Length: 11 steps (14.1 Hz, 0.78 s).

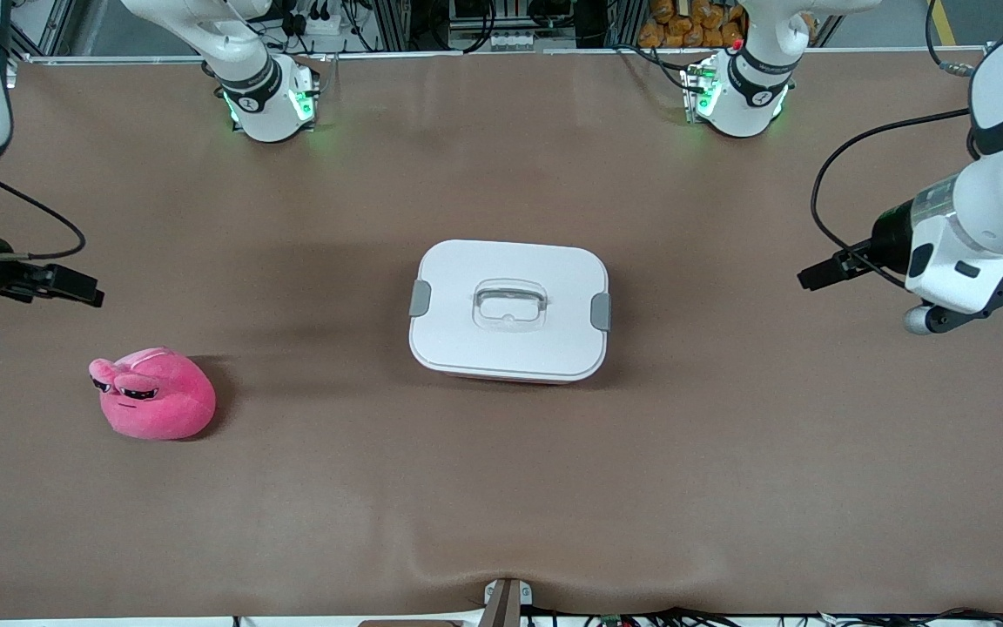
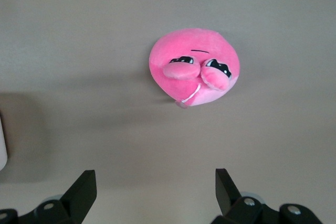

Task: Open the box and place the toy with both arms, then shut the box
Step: 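Reach the right gripper to the pink plush while the left gripper approaches the lid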

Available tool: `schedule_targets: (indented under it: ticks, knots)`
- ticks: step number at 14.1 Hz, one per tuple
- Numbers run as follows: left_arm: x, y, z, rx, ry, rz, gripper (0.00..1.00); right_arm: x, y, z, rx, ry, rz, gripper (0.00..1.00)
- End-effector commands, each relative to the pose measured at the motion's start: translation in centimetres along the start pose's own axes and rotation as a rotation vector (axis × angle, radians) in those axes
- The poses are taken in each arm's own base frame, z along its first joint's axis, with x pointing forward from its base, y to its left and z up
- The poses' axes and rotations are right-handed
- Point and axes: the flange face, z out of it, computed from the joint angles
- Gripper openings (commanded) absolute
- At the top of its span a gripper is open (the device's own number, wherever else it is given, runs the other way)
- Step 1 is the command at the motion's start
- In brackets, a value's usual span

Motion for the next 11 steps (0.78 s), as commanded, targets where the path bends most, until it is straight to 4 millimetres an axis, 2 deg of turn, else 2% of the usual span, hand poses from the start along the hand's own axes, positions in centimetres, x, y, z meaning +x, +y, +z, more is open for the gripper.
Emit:
schedule_targets:
  ticks: [1,2,3,5,8,11]
  knots:
    - [0.6,1.8,0.2,-0.021,-0.001,-0.066,1.00,1.4,-1.5,-1.4,-0.081,0.075,-0.044,1.00]
    - [0.4,2.7,0.6,-0.021,-0.008,-0.089,1.00,1.7,-1.2,-1.2,-0.117,0.079,-0.048,1.00]
    - [0.6,3.2,1.1,-0.027,-0.004,-0.118,1.00,1.9,-1.7,-0.7,-0.140,0.073,-0.062,1.00]
    - [0.2,5.4,2.4,-0.028,0.000,-0.165,1.00,1.8,-2.9,-0.2,-0.144,0.060,-0.084,1.00]
    - [-0.7,8.4,4.2,-0.027,0.006,-0.262,1.00,1.7,-3.2,1.0,-0.148,0.019,-0.257,1.00]
    - [-1.2,9.9,5.0,-0.036,0.016,-0.322,1.00,2.7,-3.8,3.8,-0.141,-0.033,-0.403,1.00]
